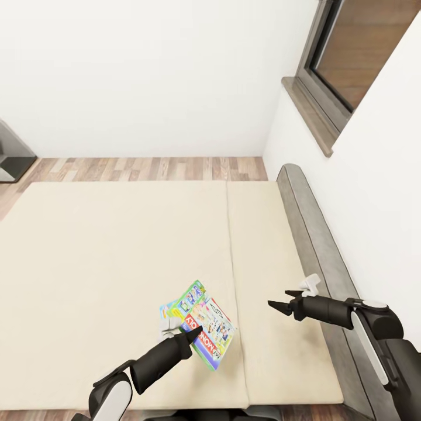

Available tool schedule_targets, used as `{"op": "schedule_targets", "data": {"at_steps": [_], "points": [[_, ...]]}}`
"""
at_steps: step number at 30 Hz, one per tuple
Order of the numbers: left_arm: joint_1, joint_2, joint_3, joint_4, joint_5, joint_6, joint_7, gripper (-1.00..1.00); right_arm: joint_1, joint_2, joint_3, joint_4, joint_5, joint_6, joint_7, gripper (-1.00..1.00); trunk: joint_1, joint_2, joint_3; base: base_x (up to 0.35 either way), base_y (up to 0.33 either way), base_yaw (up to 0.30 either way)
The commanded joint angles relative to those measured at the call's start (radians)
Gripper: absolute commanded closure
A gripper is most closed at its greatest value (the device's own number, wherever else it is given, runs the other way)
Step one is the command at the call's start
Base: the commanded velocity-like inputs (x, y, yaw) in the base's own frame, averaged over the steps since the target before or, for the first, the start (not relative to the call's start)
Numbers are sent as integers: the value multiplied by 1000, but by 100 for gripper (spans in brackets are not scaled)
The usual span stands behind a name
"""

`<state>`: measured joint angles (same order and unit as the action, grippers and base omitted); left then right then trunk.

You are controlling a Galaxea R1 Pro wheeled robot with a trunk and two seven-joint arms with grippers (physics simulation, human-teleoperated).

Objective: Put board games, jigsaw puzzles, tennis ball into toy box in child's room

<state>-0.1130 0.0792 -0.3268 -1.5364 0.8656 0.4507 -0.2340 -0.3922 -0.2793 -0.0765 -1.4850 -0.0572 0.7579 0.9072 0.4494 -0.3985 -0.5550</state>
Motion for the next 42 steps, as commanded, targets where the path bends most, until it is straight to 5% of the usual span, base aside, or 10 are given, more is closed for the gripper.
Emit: {"op": "schedule_targets", "data": {"at_steps": [1,42], "points": [[0,1,0,-1,7,5,0,100,-1,0,-1,-1,-6,8,0,-100,1,-2,0,0,0,0],[5,2,1,-17,7,5,1,100,1,-5,-1,-8,-6,9,1,-100,1,-2,63,0,0,0]]}}
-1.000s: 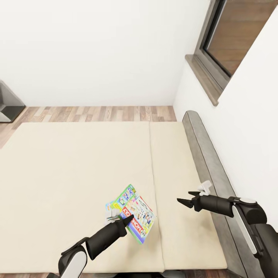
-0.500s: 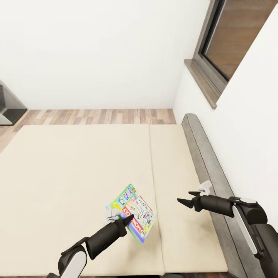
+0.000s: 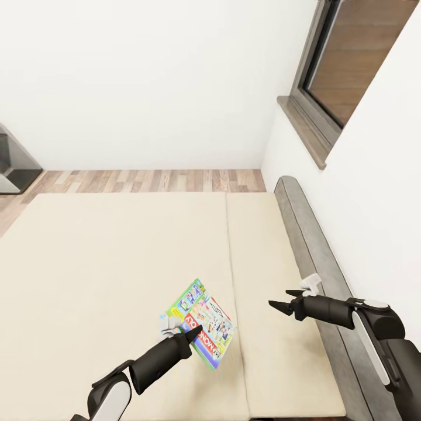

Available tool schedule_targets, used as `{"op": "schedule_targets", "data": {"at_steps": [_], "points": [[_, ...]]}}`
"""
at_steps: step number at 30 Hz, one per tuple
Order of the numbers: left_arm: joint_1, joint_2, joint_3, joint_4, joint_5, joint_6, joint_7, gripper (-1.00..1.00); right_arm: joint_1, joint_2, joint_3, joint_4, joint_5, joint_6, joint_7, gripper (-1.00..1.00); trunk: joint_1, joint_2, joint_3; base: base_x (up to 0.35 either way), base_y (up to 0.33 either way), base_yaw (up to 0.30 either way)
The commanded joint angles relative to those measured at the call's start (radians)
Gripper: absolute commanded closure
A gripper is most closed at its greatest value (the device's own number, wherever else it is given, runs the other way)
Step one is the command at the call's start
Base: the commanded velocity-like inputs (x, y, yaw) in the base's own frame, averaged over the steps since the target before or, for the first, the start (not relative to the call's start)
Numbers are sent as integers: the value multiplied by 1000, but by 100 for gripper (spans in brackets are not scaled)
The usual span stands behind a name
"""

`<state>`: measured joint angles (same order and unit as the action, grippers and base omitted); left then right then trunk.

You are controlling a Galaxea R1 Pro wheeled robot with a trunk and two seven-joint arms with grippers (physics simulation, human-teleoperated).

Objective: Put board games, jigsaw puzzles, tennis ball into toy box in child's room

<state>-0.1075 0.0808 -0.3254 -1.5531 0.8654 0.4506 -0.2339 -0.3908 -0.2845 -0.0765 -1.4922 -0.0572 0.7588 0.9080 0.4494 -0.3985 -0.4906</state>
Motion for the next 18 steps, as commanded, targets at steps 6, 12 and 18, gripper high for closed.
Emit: {"op": "schedule_targets", "data": {"at_steps": [6,12,18], "points": [[0,0,0,0,7,5,2,100,0,3,0,0,-5,7,0,-100,1,-2,8,0,0,0],[0,0,0,0,7,6,1,100,0,3,0,0,-5,7,-1,-100,1,-2,17,0,0,0],[0,0,-2,-1,7,5,1,100,0,5,0,0,-5,7,-1,-100,1,-2,26,0,0,0]]}}
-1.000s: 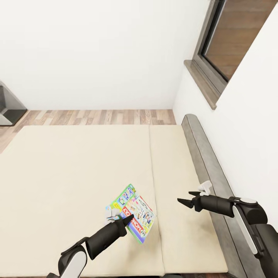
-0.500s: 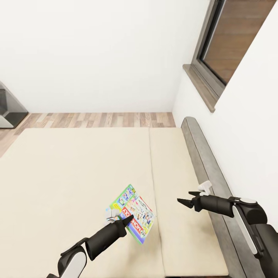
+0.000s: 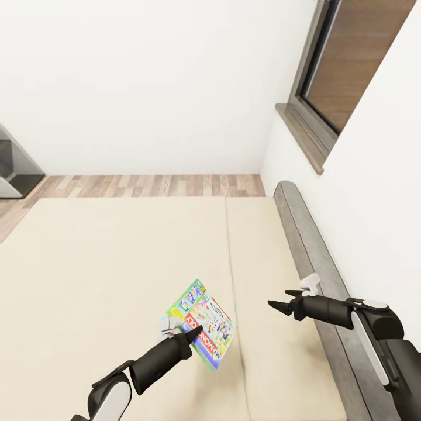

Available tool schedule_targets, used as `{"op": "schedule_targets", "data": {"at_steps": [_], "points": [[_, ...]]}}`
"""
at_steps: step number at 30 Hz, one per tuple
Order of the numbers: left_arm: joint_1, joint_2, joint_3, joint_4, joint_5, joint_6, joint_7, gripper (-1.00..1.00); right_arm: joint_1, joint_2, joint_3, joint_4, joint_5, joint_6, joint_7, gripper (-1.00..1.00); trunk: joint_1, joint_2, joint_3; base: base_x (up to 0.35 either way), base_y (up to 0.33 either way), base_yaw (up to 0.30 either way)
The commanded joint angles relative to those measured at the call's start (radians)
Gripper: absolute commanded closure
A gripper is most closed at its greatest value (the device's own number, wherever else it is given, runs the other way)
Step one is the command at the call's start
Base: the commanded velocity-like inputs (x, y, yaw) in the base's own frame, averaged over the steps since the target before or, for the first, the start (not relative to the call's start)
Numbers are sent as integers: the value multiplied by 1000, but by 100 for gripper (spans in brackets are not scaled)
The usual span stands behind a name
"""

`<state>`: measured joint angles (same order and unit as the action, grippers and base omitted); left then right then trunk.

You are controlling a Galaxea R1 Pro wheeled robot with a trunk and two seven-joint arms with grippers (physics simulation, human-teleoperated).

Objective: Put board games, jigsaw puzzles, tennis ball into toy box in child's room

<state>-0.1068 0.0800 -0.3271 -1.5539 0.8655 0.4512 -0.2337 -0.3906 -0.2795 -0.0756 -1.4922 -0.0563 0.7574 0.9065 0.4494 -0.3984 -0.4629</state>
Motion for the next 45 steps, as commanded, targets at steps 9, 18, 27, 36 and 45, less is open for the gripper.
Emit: {"op": "schedule_targets", "data": {"at_steps": [9,18,27,36,45], "points": [[-1,1,1,-1,7,5,2,100,0,1,0,0,-6,8,0,-100,1,-2,12,0,0,0],[-1,1,1,-1,7,5,4,100,11,2,1,0,-4,8,0,-100,1,-2,26,0,0,0],[-1,1,2,-1,5,6,5,100,14,2,2,0,-4,8,0,-100,1,-2,40,0,0,0],[-1,1,2,-1,4,6,5,100,16,2,2,0,-4,8,0,-100,1,-2,54,0,0,0],[2,1,2,0,6,6,4,100,17,2,2,-1,-4,8,0,-100,1,-2,68,0,0,0]]}}
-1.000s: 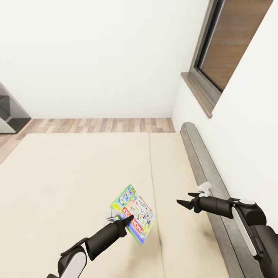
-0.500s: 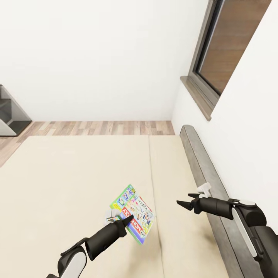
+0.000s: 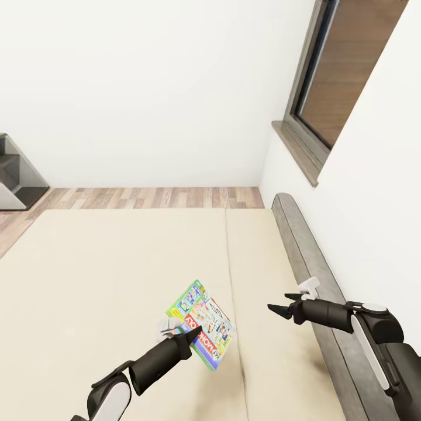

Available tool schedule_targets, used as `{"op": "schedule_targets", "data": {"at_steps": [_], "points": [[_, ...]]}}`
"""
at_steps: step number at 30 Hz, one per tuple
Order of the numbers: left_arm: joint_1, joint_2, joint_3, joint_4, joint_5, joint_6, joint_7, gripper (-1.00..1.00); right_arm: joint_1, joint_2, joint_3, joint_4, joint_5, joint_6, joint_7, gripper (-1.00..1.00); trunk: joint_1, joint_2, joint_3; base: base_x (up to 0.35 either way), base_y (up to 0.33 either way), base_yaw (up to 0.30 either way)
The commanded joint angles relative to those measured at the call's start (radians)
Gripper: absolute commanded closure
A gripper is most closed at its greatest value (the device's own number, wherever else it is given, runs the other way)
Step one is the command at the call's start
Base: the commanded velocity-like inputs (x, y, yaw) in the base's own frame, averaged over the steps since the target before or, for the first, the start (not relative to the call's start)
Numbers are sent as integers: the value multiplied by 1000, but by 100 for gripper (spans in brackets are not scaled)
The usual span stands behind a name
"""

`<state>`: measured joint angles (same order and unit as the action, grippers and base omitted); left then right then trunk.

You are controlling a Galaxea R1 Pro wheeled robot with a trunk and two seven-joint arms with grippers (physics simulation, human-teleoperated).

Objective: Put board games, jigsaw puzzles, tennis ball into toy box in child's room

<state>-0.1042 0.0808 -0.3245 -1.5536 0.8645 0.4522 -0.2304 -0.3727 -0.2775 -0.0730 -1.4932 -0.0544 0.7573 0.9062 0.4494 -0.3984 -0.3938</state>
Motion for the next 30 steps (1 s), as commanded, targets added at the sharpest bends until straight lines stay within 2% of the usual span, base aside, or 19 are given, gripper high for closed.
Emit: {"op": "schedule_targets", "data": {"at_steps": [1,26,30], "points": [[-1,0,0,-1,7,5,1,100,-1,0,-1,0,-5,8,0,-100,1,-2,0,0,0,0],[3,0,3,6,1,4,4,100,3,0,0,-7,-5,8,0,-100,1,-2,38,0,0,0],[4,0,20,9,1,4,4,100,3,1,1,-7,-5,8,-1,-100,1,-2,44,0,0,0]]}}
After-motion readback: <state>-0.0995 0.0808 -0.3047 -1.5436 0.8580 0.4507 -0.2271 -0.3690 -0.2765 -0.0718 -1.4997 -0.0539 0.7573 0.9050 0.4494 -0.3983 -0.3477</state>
